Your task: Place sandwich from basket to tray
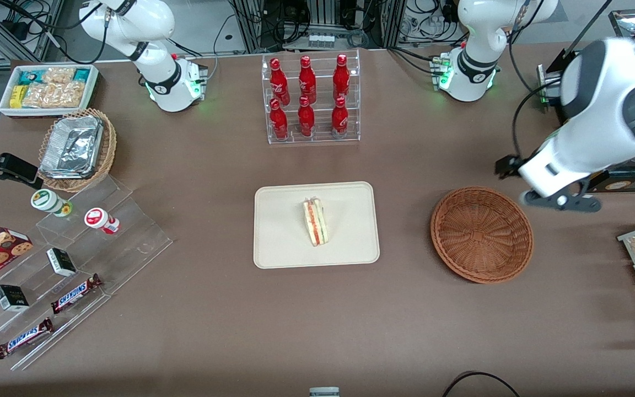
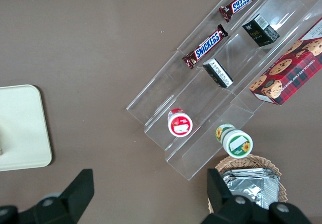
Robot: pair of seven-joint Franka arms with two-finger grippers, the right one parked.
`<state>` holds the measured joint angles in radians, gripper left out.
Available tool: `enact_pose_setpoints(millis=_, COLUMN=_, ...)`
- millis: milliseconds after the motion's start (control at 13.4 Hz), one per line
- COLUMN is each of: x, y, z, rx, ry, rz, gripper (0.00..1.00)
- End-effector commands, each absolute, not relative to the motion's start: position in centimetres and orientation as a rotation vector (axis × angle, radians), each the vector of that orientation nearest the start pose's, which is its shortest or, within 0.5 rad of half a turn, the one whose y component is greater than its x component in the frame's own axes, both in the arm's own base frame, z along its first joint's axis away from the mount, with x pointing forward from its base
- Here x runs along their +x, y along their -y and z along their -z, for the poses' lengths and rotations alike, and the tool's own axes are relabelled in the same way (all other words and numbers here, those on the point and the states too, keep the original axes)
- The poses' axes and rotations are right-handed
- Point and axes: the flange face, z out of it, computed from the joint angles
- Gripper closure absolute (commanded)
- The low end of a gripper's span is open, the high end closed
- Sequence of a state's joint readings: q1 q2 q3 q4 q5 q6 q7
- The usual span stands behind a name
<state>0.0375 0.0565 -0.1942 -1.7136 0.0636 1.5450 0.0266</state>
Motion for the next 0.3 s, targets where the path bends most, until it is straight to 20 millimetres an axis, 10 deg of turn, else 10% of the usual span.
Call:
enact_pose_setpoints(millis=0, x=53.8, y=6.2, z=-57.0, rx=-3.058, ry=-0.336, rz=-0.349, gripper=0.0)
enact_pose_setpoints(millis=223, x=53.5, y=5.2, z=-59.3, rx=-3.089, ry=-0.3, rz=-0.317, gripper=0.0)
